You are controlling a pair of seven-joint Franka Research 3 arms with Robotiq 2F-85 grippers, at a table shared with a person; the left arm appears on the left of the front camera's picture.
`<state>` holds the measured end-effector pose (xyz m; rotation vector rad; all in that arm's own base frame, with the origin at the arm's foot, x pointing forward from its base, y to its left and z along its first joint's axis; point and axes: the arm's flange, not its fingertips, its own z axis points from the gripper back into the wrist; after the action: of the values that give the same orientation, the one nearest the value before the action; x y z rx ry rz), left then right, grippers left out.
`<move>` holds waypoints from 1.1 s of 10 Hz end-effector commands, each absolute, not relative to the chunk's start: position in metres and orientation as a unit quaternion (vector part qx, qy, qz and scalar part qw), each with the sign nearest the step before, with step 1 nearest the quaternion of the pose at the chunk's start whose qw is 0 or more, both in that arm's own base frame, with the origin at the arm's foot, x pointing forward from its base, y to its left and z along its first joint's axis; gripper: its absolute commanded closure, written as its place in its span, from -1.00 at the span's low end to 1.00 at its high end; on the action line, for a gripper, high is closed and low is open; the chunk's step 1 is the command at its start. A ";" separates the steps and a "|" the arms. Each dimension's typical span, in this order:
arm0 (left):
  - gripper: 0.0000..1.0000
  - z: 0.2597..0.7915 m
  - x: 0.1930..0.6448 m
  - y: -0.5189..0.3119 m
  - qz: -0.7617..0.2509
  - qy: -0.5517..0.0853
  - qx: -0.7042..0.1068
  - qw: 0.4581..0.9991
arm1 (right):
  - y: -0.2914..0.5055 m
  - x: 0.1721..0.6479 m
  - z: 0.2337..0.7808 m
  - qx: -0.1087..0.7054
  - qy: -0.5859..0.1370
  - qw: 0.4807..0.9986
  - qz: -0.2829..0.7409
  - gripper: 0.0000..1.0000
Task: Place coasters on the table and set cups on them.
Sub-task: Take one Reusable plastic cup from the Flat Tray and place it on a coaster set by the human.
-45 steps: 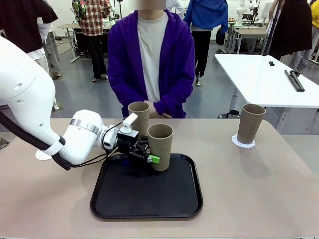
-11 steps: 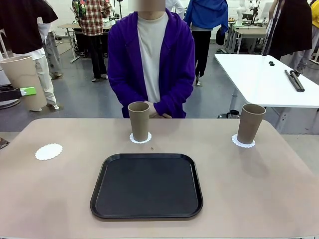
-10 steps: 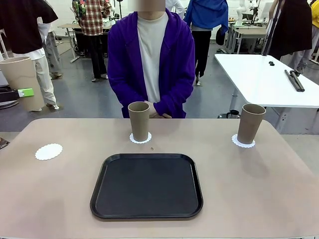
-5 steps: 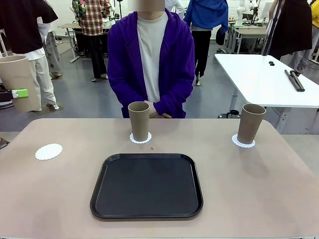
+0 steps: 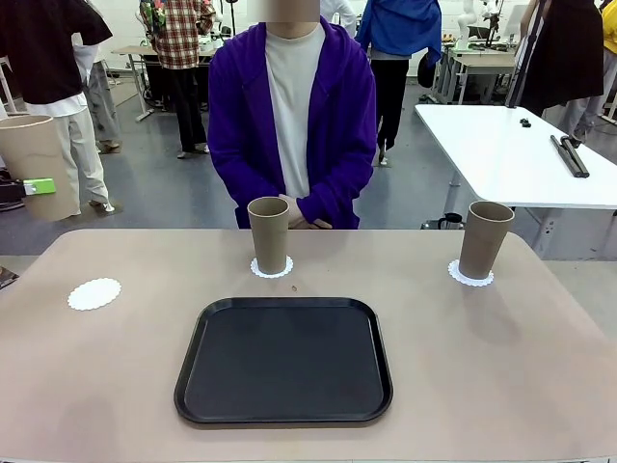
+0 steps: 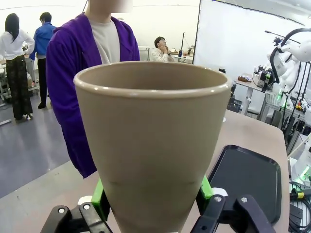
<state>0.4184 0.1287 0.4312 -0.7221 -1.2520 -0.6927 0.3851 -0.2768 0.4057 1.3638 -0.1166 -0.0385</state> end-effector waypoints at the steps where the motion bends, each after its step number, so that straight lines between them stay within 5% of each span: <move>1: -0.68 0.435 0.420 0.132 -0.311 -0.564 -0.319 0.695 | -0.276 0.386 0.407 0.631 -0.056 0.774 -0.020 -1.00; 7: -0.68 0.433 0.419 0.129 -0.311 -0.562 -0.323 0.695 | -0.276 0.386 0.407 0.631 -0.056 0.774 -0.020 -1.00; 11: -0.68 0.402 0.411 0.134 -0.402 -0.527 -0.323 0.675 | -0.276 0.386 0.407 0.631 -0.056 0.774 -0.020 -1.00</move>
<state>0.4151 0.1259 0.4070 -0.7299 -1.1862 -0.8255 0.3851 -0.2769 0.4057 1.3638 -0.1166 -0.0386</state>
